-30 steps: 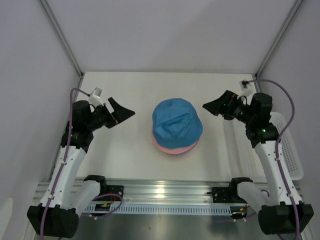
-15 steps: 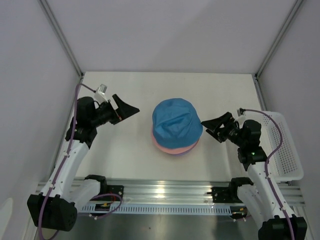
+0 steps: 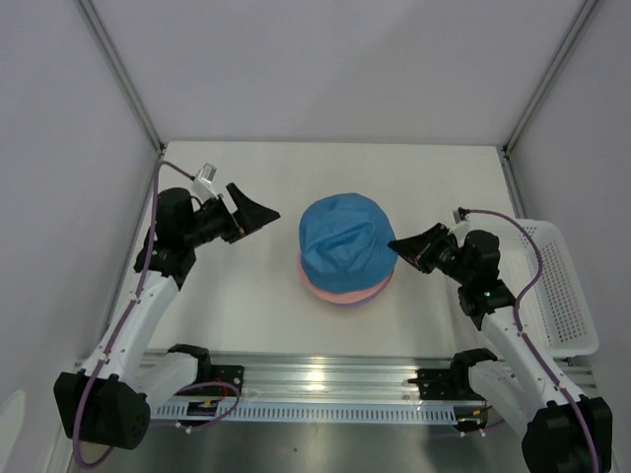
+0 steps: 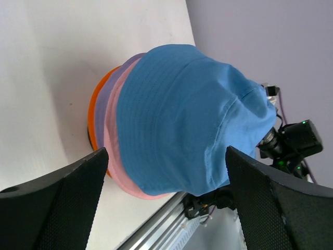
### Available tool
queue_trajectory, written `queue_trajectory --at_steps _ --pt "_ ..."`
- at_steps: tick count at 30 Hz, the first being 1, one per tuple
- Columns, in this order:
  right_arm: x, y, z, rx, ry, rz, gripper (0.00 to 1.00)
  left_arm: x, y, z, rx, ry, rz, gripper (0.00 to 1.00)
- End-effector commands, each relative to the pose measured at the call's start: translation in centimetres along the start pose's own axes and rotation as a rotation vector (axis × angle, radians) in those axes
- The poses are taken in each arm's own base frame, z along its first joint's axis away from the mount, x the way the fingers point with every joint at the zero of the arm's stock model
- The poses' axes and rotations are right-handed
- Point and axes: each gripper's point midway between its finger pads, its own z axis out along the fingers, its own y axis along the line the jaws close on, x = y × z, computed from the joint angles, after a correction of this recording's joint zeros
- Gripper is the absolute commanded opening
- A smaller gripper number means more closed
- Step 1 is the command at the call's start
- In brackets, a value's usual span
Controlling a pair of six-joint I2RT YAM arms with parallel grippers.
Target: Stack the hats
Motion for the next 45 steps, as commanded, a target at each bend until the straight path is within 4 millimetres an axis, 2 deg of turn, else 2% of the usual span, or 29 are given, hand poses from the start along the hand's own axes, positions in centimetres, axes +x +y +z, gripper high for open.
queue_trajectory --at_steps 1,2,5,6,9,13,18,23,25,32,35,36,39,44,45 --pt "-0.9 0.5 0.0 0.000 -0.040 -0.030 0.01 -0.7 -2.0 0.6 0.073 -0.008 -0.018 0.91" --pt "-1.0 0.0 0.0 0.024 -0.051 -0.041 0.00 -0.5 -1.8 1.0 0.082 -0.017 -0.032 0.88" --pt "-0.8 -1.7 0.0 0.080 -0.052 -0.043 0.00 -0.3 -3.0 2.2 0.154 -0.047 -0.070 0.84" --pt "-0.8 -1.8 0.0 0.076 -0.055 -0.040 0.00 0.6 -3.1 2.8 0.162 -0.028 -0.076 0.83" --pt "-0.5 -2.6 0.4 0.085 -0.038 -0.035 0.00 0.8 -2.6 4.4 0.169 -0.027 -0.065 0.80" --pt "-0.4 -3.4 0.6 0.117 -0.022 -0.063 0.00 0.9 -1.4 5.7 0.166 -0.015 -0.031 0.68" --pt "-0.4 -3.9 0.8 0.124 -0.012 -0.058 0.00 1.3 0.9 7.5 0.114 0.016 -0.022 0.68" --pt "-0.4 -3.4 0.8 0.110 -0.008 -0.062 0.00 1.7 0.9 8.4 0.181 0.027 -0.014 0.69" --pt "-0.5 -3.3 0.9 0.107 -0.006 -0.062 0.00 1.9 1.8 9.1 0.170 0.036 -0.025 0.69" --pt "-0.5 -2.8 0.9 0.094 0.001 -0.058 0.00 3.0 2.7 10.4 0.226 0.084 -0.076 0.69" --pt "-0.5 -2.9 1.0 0.096 0.001 -0.055 0.00 3.1 1.9 10.4 0.275 0.095 -0.088 0.67" --pt "-0.6 -2.8 1.0 0.095 -0.001 -0.056 0.00 3.0 1.7 10.3 0.282 0.094 -0.090 0.61" --pt "-0.6 -3.0 1.1 0.099 0.001 -0.054 0.00 3.0 1.1 10.1 0.304 0.098 -0.083 0.51" --pt "-0.5 -3.3 1.3 0.103 0.005 -0.045 0.00 3.3 0.6 9.5 0.314 0.105 -0.077 0.42" --pt "-0.5 -3.4 1.3 0.105 0.004 -0.045 0.00 3.4 0.6 9.5 0.314 0.111 -0.079 0.37"
